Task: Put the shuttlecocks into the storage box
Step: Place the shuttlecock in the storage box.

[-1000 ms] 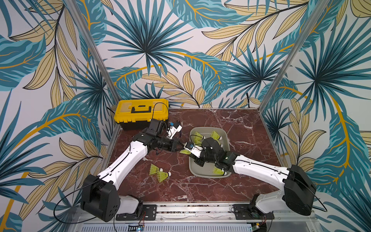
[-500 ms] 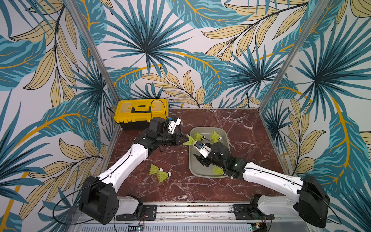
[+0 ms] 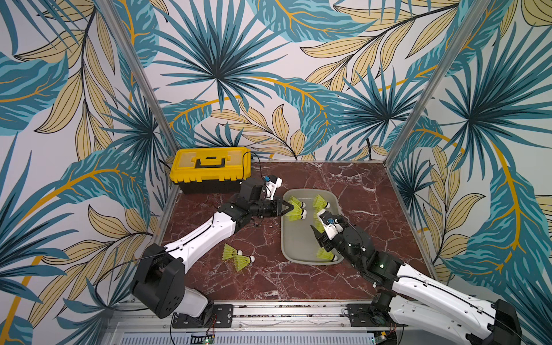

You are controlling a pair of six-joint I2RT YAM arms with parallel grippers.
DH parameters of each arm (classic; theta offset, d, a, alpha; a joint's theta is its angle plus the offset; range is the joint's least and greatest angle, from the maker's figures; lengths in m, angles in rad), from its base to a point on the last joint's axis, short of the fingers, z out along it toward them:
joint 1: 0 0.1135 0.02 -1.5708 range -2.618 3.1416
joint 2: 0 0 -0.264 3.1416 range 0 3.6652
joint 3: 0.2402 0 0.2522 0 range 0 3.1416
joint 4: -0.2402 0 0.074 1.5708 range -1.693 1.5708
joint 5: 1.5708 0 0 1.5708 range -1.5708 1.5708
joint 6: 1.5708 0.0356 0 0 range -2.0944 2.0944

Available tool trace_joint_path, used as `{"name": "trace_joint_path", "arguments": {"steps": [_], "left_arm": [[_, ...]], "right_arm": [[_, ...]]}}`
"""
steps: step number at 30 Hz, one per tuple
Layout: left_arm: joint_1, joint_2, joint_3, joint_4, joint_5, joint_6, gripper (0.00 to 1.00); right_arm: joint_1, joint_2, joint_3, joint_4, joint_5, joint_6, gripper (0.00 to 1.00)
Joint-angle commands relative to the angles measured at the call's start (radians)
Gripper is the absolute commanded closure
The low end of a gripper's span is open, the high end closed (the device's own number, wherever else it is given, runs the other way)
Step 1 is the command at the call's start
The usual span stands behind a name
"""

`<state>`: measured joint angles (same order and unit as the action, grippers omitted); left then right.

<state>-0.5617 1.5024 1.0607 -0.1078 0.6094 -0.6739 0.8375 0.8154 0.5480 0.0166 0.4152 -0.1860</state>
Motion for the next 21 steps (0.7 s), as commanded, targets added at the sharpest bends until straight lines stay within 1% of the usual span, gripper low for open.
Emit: {"name": "trace_joint_path", "arguments": {"steps": [1, 9, 21], "left_arm": [[-0.033, 0.043, 0.019, 0.041, -0.033, -0.006, 1.0], [-0.087, 0.132, 0.039, 0.041, -0.105, -0.019, 1.0], [-0.114, 0.217, 0.044, 0.058, -0.128, -0.035, 1.0]], "right_arm": [[-0.002, -0.042, -0.035, -0.032, 0.052, 0.036, 0.31], [-0.002, -0.064, -0.048, -0.049, 0.072, 0.045, 0.31], [-0.001, -0.046, -0.056, -0.038, 0.074, 0.051, 0.31]]}}
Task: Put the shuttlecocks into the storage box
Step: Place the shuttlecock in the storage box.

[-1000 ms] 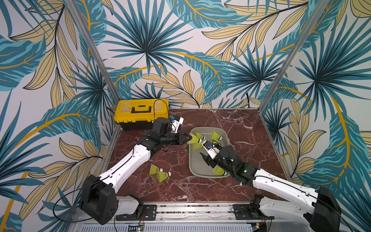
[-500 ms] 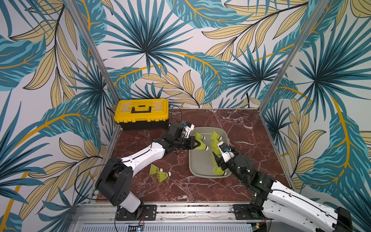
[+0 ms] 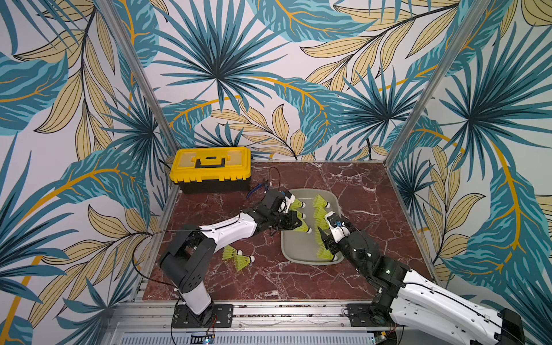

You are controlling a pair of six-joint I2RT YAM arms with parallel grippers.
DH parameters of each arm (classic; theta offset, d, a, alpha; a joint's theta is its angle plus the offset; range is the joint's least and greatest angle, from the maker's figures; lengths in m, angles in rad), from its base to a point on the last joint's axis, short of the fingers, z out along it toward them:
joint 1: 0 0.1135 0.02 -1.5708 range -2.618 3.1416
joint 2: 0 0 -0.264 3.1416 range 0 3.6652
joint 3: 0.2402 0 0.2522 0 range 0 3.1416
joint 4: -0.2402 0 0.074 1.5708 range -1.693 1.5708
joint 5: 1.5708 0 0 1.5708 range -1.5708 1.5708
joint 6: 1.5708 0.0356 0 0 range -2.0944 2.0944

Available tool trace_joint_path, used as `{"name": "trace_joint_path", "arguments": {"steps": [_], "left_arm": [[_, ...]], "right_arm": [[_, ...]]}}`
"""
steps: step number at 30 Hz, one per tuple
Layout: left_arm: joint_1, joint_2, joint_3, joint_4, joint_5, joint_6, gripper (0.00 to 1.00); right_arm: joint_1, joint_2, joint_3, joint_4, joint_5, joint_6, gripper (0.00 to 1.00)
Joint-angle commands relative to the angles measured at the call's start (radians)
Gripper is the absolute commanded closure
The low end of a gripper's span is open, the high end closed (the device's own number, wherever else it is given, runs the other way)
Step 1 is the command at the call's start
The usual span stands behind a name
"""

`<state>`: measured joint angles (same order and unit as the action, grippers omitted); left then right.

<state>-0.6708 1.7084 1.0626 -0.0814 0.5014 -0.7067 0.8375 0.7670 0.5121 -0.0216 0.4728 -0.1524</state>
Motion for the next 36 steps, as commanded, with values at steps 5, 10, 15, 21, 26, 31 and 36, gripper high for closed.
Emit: {"name": "trace_joint_path", "arguments": {"steps": [5, 10, 15, 21, 26, 31, 36], "left_arm": [[-0.005, 0.025, 0.045, 0.023, -0.055, 0.005, 1.0], [-0.002, 0.045, 0.05, 0.016, -0.071, -0.003, 1.0], [0.001, 0.055, 0.052, 0.017, -0.081, -0.012, 1.0], [0.002, 0.062, 0.054, -0.003, -0.104, -0.013, 1.0], [0.004, 0.065, 0.059, -0.019, -0.128, -0.009, 1.0], [0.006, 0.062, 0.06, -0.037, -0.155, -0.006, 1.0], [0.008, 0.065, 0.06, -0.039, -0.163, -0.007, 1.0]], "right_arm": [[-0.002, 0.005, -0.021, 0.0, 0.016, 0.022, 0.31], [-0.002, 0.003, -0.023, -0.002, 0.019, 0.022, 0.31], [-0.002, 0.0, -0.024, -0.005, 0.021, 0.026, 0.31], [-0.002, 0.0, -0.027, -0.004, 0.024, 0.025, 0.31], [-0.002, -0.001, -0.029, -0.004, 0.026, 0.027, 0.31], [-0.002, -0.002, -0.03, -0.005, 0.028, 0.027, 0.31], [-0.003, -0.002, -0.03, -0.005, 0.028, 0.026, 0.31]]}}
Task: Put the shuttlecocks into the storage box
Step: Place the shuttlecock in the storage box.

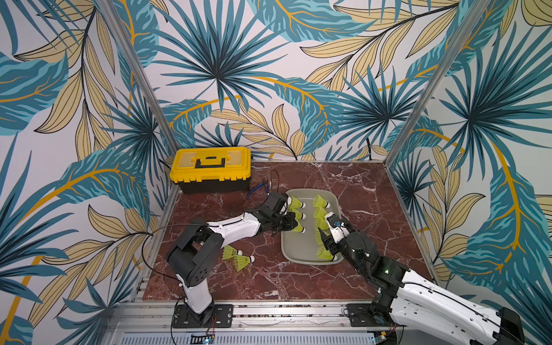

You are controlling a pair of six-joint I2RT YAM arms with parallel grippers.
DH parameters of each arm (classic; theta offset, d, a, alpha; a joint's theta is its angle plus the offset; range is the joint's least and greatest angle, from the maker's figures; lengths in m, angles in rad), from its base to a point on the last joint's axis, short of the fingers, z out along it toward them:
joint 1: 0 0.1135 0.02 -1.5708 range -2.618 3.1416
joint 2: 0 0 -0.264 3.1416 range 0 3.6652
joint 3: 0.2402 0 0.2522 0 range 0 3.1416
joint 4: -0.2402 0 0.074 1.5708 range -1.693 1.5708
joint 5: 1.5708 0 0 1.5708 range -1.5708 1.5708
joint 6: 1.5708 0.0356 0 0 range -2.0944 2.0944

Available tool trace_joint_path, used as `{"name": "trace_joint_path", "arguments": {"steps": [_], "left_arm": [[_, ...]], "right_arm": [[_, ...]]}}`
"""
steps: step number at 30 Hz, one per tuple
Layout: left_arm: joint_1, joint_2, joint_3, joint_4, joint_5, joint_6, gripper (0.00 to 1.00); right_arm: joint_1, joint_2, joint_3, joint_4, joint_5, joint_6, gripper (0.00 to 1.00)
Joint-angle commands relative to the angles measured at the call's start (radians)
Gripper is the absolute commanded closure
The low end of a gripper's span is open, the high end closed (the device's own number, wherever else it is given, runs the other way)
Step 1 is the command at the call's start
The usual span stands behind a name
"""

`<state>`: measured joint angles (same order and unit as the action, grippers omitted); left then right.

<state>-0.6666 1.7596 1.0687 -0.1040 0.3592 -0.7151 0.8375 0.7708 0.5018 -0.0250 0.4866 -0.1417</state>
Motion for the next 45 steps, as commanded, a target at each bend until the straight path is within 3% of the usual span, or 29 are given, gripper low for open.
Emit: {"name": "trace_joint_path", "arguments": {"steps": [1, 35, 45], "left_arm": [[0.005, 0.014, 0.053, -0.017, -0.023, 0.0, 1.0], [0.007, -0.004, 0.016, 0.02, -0.108, -0.033, 1.0], [0.006, -0.002, 0.017, 0.017, -0.102, -0.031, 0.93]], "right_arm": [[-0.002, -0.006, -0.019, -0.001, 0.014, 0.016, 0.31], [-0.002, -0.007, -0.026, -0.004, 0.015, 0.017, 0.3], [-0.002, -0.008, -0.029, -0.006, 0.018, 0.017, 0.3]]}}
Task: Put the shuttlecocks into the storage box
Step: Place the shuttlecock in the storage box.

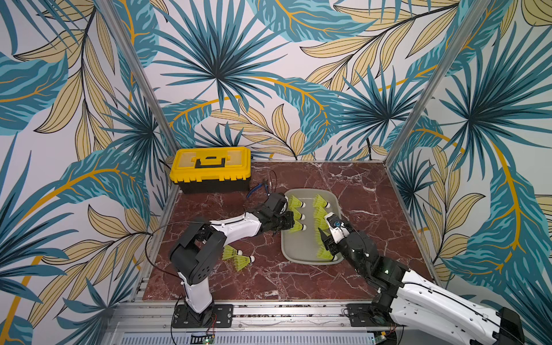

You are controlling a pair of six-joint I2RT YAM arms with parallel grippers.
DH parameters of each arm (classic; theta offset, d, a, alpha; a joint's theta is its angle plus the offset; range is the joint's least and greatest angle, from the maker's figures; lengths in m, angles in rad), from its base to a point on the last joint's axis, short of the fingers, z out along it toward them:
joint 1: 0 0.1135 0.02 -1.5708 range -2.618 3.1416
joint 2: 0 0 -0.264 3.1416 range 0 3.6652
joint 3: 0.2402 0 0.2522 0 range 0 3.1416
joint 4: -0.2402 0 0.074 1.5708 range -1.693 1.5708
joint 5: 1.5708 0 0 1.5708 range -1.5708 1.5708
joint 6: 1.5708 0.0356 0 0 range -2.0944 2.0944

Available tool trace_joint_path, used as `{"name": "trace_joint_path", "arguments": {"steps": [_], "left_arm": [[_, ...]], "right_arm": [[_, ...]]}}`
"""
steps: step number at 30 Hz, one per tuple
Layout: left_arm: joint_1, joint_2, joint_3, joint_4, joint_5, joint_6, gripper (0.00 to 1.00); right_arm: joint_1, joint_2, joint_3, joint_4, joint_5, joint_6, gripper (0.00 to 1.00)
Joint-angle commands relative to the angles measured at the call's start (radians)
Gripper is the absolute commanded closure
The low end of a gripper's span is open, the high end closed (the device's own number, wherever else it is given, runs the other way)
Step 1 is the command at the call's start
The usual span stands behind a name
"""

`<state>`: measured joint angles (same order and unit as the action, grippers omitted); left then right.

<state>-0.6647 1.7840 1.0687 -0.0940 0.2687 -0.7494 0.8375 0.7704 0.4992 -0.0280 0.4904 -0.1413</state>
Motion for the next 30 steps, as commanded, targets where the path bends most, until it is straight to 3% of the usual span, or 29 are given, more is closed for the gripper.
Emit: {"name": "trace_joint_path", "arguments": {"steps": [1, 9, 18, 30], "left_arm": [[0.004, -0.026, 0.017, 0.007, -0.013, 0.004, 0.93], [0.004, -0.034, 0.014, 0.0, -0.025, 0.004, 0.92], [0.004, -0.044, 0.012, -0.008, -0.035, 0.004, 0.77], [0.002, -0.08, 0.008, -0.023, -0.049, 0.013, 0.71]], "right_arm": [[-0.002, -0.008, -0.027, -0.002, 0.016, 0.02, 0.3], [-0.002, -0.009, -0.03, -0.001, 0.017, 0.019, 0.3], [-0.002, -0.01, -0.033, 0.0, 0.018, 0.022, 0.3], [-0.002, -0.013, -0.036, 0.0, 0.021, 0.02, 0.3]]}}
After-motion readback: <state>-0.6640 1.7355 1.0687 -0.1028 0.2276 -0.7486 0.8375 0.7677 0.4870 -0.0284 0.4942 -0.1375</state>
